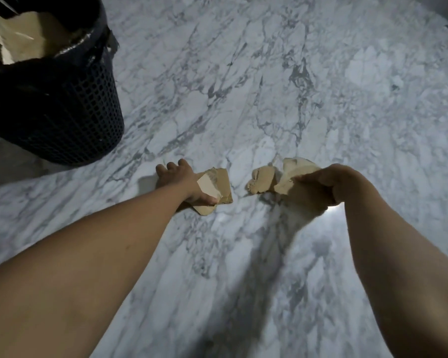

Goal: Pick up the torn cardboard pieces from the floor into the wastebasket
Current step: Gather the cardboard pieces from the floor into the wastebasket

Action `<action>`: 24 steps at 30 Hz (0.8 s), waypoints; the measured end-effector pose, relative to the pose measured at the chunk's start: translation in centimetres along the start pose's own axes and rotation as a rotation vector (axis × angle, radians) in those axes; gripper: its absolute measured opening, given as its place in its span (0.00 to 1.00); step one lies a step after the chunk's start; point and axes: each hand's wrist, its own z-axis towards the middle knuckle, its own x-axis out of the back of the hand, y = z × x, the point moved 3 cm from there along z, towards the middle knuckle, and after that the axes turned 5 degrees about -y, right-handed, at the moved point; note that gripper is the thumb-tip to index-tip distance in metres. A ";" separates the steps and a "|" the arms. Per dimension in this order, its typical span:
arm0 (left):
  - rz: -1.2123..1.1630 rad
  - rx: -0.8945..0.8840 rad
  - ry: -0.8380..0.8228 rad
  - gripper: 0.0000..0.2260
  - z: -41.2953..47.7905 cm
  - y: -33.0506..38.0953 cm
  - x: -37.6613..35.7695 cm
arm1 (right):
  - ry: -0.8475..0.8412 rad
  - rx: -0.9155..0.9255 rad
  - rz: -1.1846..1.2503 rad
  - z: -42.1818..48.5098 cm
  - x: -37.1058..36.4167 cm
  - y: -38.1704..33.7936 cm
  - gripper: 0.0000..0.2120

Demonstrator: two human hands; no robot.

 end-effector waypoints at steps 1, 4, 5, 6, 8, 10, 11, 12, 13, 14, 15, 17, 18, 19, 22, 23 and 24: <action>-0.002 -0.002 0.000 0.60 0.0 0.0 -0.1 | -0.032 -0.010 0.026 -0.5 0.8 0.1 0.38; 0.010 -0.008 -0.026 0.54 0.1 0.1 -0.3 | -0.097 0.078 0.055 -2.8 0.0 -1.4 0.30; 0.028 -0.011 -0.032 0.53 0.2 0.2 -0.3 | -0.097 0.111 0.032 -3.2 -1.2 -2.2 0.28; 0.056 -0.013 -0.035 0.53 0.2 0.3 -0.2 | -0.080 0.140 -0.010 -3.6 -3.1 -2.9 0.26; 0.124 -0.019 -0.028 0.50 0.1 0.6 0.1 | 0.022 0.192 -0.121 -4.0 -7.1 -4.1 0.26; 0.158 -0.028 -0.034 0.46 -0.3 0.7 0.5 | 0.177 0.234 -0.266 -4.1 -10.3 -5.0 0.27; 0.151 -0.027 -0.048 0.45 -0.5 0.6 0.6 | 0.239 0.252 -0.311 -4.4 -11.2 -5.2 0.25; 0.140 -0.022 -0.071 0.44 -0.7 0.3 0.6 | 0.267 0.263 -0.338 -4.6 -11.6 -5.1 0.24; 0.126 -0.014 -0.104 0.43 -1.2 -0.1 0.5 | 0.283 0.268 -0.362 -4.7 -11.9 -4.9 0.23; 0.106 -0.013 -0.133 0.42 -1.8 -0.5 0.4 | 0.289 0.256 -0.365 -5.1 -11.9 -4.5 0.23; 0.080 -0.016 -0.150 0.40 -2.5 -0.8 0.1 | 0.296 0.253 -0.362 -5.2 -11.9 -4.2 0.24; 0.048 -0.045 -0.120 0.33 -4.2 -1.2 -0.3 | 0.285 0.280 -0.367 -6.3 -12.0 -3.5 0.25; 0.048 -0.065 -0.084 0.29 -5.1 -1.3 -0.5 | 0.266 0.301 -0.393 -7.0 -12.3 -3.0 0.24; 0.052 -0.089 -0.044 0.25 -6.0 -1.4 -0.7 | 0.256 0.324 -0.432 -7.7 -12.8 -2.5 0.23; 0.102 -0.184 0.034 0.16 -8.8 -2.1 -1.6 | 0.255 0.354 -0.466 -9.4 -14.5 -0.7 0.20; 0.124 -0.206 0.033 0.16 -9.8 -2.6 -1.7 | 0.235 0.339 -0.471 -10.4 -15.1 -0.3 0.20; 0.138 -0.220 0.023 0.17 -10.6 -3.3 -1.5 | 0.203 0.334 -0.479 -11.6 -15.6 -0.1 0.20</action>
